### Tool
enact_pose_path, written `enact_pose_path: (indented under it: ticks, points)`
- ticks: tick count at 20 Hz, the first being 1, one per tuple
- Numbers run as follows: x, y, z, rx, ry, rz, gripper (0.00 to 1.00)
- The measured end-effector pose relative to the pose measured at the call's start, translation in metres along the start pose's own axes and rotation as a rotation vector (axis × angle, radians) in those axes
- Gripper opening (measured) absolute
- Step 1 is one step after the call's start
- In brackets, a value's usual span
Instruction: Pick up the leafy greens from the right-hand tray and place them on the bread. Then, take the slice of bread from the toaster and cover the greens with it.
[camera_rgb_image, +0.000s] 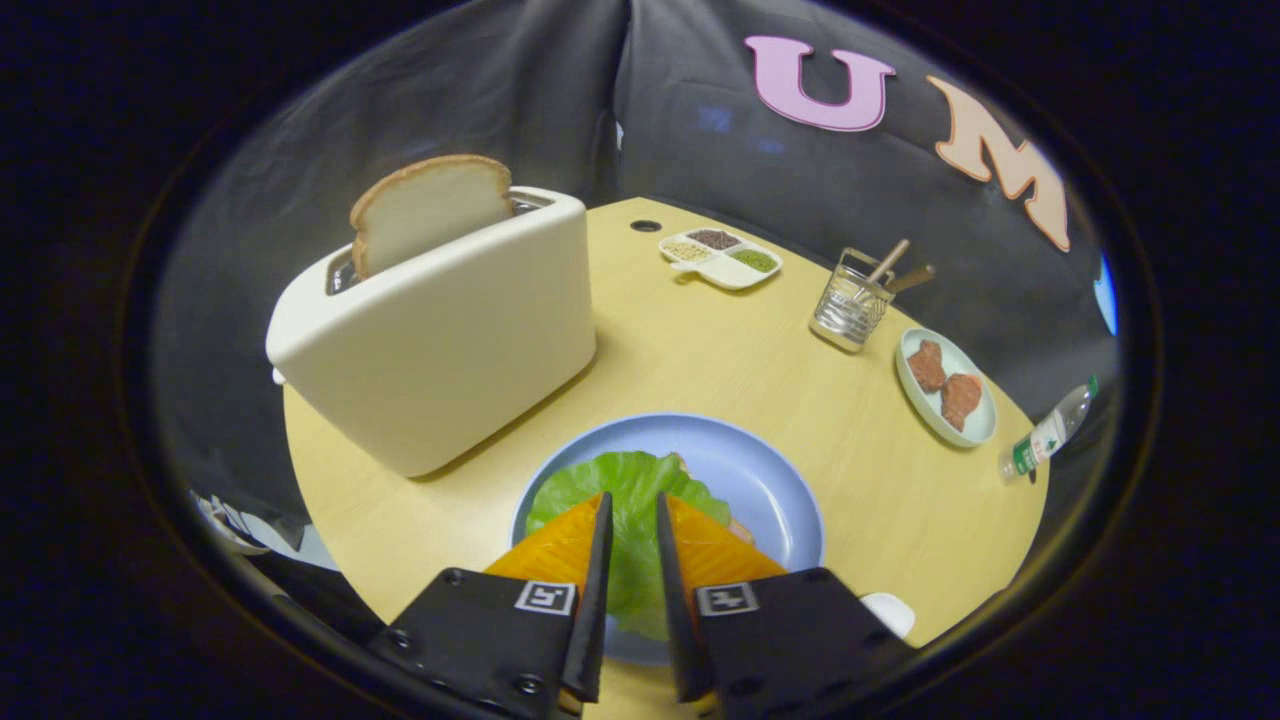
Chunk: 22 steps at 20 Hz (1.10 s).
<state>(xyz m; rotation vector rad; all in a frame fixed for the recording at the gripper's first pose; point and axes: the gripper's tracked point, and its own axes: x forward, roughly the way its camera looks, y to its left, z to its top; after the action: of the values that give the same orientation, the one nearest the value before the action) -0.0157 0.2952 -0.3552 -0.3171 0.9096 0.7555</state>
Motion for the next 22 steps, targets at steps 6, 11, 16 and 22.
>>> enact_pose_path:
  ticks: [6,11,16,22]
  points:
    - [-0.011,0.002,0.018,0.015,-0.053,-0.018,0.93]
    - [-0.041,0.014,0.061,0.024,-0.124,-0.011,1.0]
    - [-0.07,0.029,0.11,0.026,-0.196,0.003,1.0]
    - [-0.081,0.053,0.156,0.07,-0.237,0.053,1.0]
